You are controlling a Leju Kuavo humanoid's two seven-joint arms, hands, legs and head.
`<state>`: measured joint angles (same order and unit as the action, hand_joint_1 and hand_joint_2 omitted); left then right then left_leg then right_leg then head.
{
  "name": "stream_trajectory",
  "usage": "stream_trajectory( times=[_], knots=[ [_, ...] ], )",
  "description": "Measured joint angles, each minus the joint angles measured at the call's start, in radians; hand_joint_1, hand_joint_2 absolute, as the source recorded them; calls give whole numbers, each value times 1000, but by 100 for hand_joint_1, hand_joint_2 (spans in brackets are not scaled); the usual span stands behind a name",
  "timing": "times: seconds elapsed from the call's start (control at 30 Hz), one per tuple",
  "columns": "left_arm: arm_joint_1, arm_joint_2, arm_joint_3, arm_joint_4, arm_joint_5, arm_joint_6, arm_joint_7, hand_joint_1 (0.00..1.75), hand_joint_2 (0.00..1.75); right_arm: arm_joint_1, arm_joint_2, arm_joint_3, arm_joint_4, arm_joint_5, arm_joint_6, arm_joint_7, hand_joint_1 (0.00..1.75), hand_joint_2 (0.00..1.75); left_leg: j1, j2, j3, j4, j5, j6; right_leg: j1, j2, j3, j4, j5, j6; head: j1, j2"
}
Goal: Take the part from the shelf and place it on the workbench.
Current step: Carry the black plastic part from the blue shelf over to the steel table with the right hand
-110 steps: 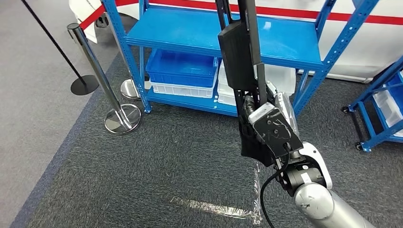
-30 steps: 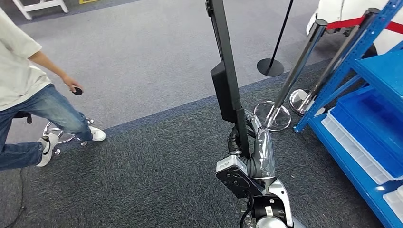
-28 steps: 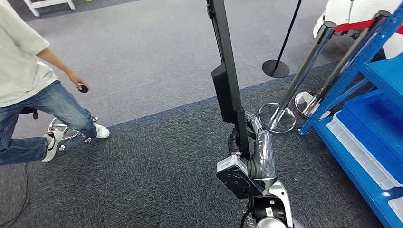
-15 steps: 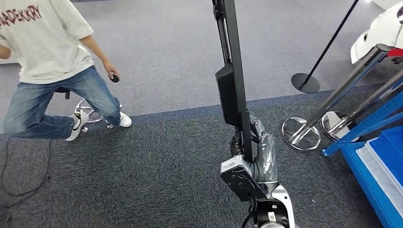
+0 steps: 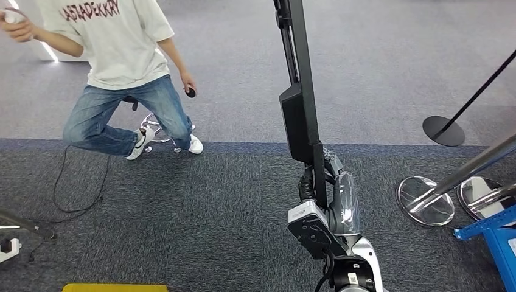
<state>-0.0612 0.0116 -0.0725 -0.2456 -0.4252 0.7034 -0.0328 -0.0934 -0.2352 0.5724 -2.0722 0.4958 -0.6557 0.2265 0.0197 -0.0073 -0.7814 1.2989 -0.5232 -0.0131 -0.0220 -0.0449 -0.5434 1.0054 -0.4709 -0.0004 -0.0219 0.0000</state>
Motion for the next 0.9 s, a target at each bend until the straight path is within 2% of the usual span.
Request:
stream_trajectory(
  times=[0.03,0.07,0.1,0.17,0.2,0.27,0.3,0.37,0.4,0.43,0.47,0.5,0.53,0.57,0.6,0.63,0.67,0.7,0.77,0.8,0.83,0.9],
  knots=[
    [1,0,3,0,0,0,0,0,175,0,-1,0,0,-2,0,2,175,175,2,6,12,-28,25,-3,-2,-13,4,1,-5,4,0,0],
    [2,0,5,0,0,0,0,0,175,0,-2,0,0,-3,0,3,175,175,4,18,43,-88,60,-6,-4,-26,10,2,-10,9,0,0],
    [2,-1,7,0,0,0,0,0,175,-1,-3,0,0,-4,0,3,175,175,3,41,78,-156,87,-7,-5,-39,17,3,-17,15,0,0],
    [-1,-2,9,0,0,0,0,0,175,-2,-5,0,-2,-4,0,4,175,175,-3,71,126,-246,112,4,-1,-61,26,6,-29,31,-1,0],
    [-2,-3,10,0,-1,0,0,0,175,-3,-6,0,-4,-4,0,4,175,175,-7,73,130,-256,109,13,3,-71,30,5,-33,37,0,0],
    [-1,-3,13,0,-3,0,0,0,175,-5,-8,0,-8,-6,0,5,175,175,-8,46,128,-257,108,32,3,-88,38,0,-39,49,1,0],
    [1,-3,15,1,-4,0,0,0,175,-6,-10,0,-9,-6,0,5,175,175,-7,34,130,-259,108,38,0,-78,39,5,-47,54,4,0],
    [1,-3,16,1,-6,0,0,0,175,-7,-13,0,-13,-7,-1,6,175,175,-6,11,135,-264,109,51,-3,-23,10,73,-90,58,9,0],
    [0,-3,16,1,-7,0,0,0,175,-7,-15,0,-15,-7,-1,6,175,175,-7,-1,136,-264,108,55,-3,10,-24,142,-122,55,11,0],
    [-1,-3,17,1,-9,0,0,0,175,-5,-16,0,-16,-7,-1,5,175,175,-9,-14,137,-264,107,60,0,29,-65,217,-149,52,12,0],
    [-3,-3,18,1,-10,0,0,0,175,-4,-17,0,-16,-7,-1,5,175,175,-12,-29,137,-264,107,62,3,37,-101,276,-163,48,13,0],
    [-4,-3,21,1,-11,0,1,0,175,-2,-18,0,-16,-7,-1,6,175,175,-15,-45,138,-264,106,64,5,41,-125,303,-158,44,13,0],
    [-3,-3,24,1,-12,0,1,0,175,-1,-19,0,-16,-7,-1,6,175,175,-17,-62,140,-264,106,65,8,45,-127,287,-130,38,13,0],
    [-3,-4,27,1,-13,0,1,0,175,0,-21,1,-17,-7,-1,6,175,175,-18,-78,143,-264,106,65,11,53,-112,236,-89,31,13,0],
    [-2,-5,30,1,-14,0,1,0,175,0,-23,1,-18,-7,-1,7,175,175,-18,-93,145,-264,106,65,13,77,-88,164,-46,23,13,0],
    [-3,-7,32,1,-14,0,1,0,175,0,-24,1,-19,-7,-1,8,175,175,-19,-107,144,-263,106,63,14,105,-63,97,-15,15,13,0],
    [-4,-9,33,1,-15,0,1,0,175,0,-26,1,-21,-7,-1,10,175,175,-18,-120,141,-262,107,60,15,127,-47,51,1,11,13,0],
    [-5,-11,34,1,-15,0,1,0,175,0,-27,0,-23,-7,-1,12,175,175,-15,-133,137,-262,109,55,17,141,-38,25,6,8,13,0],
    [-3,-12,38,1,-15,0,0,0,175,-1,-29,0,-28,-5,-1,17,175,175,-11,-161,130,-269,114,41,19,123,-29,13,4,5,14,0],
    [-1,-12,39,2,-15,0,0,0,175,-2,-30,0,-30,-5,-1,19,175,175,-12,-157,129,-266,113,36,18,109,-20,3,8,2,14,0],
    [2,-12,40,2,-16,0,0,0,175,-2,-31,0,-33,-4,-1,21,175,175,-15,-134,122,-251,103,32,16,93,-10,-9,13,-1,12,0],
    [1,-14,41,2,-18,0,0,0,175,-2,-33,-1,-36,-3,-1,24,175,175,-17,-57,82,-162,55,26,15,61,6,-26,19,-5,7,0]
  ],
)
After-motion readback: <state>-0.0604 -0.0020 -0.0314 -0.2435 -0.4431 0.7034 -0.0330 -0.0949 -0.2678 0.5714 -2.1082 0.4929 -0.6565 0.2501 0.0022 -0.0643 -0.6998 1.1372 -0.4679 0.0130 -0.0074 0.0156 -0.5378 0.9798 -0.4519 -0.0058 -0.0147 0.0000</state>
